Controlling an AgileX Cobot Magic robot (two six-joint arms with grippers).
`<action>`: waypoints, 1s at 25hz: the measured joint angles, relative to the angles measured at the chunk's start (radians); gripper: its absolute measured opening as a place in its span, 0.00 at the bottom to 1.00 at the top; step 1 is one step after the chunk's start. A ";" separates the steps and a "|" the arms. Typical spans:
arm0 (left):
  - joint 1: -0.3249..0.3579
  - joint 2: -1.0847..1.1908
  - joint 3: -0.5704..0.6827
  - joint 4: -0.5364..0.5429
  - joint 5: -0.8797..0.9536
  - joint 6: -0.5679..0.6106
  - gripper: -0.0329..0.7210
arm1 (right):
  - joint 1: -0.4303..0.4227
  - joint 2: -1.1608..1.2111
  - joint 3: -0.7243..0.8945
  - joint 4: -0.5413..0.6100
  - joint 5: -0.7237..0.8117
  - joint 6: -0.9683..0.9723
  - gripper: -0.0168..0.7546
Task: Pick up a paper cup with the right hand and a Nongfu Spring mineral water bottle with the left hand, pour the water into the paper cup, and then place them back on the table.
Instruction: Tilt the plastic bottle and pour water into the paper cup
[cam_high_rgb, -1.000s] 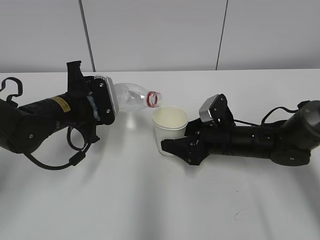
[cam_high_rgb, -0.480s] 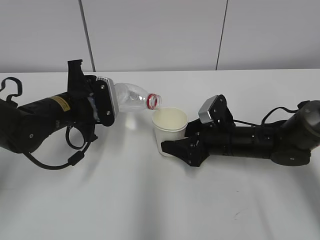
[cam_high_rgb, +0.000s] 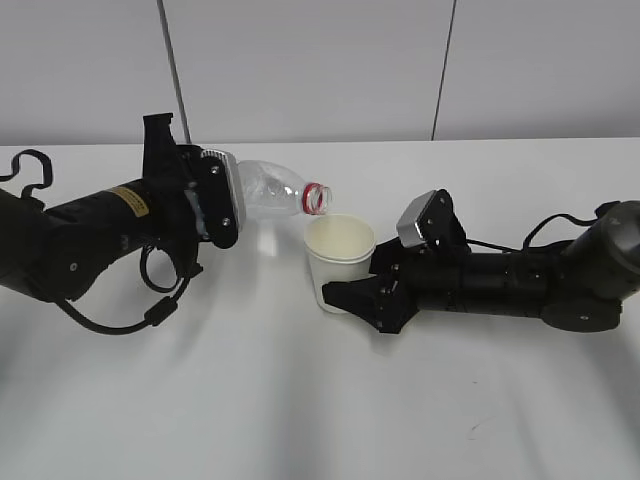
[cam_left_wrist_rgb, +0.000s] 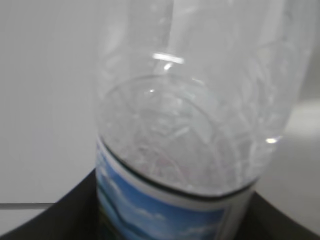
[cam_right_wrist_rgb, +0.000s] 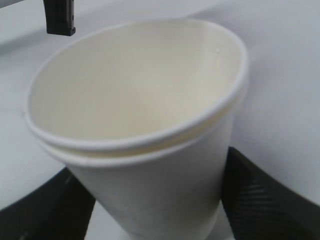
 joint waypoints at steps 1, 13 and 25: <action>-0.001 0.000 -0.006 -0.001 0.000 0.001 0.57 | 0.000 0.000 0.000 0.000 0.000 0.000 0.73; -0.004 0.000 -0.013 -0.002 -0.004 0.073 0.57 | 0.000 0.000 0.000 0.000 0.000 0.000 0.71; -0.004 0.000 -0.013 -0.027 -0.007 0.132 0.57 | 0.000 0.000 0.000 0.000 0.000 -0.004 0.71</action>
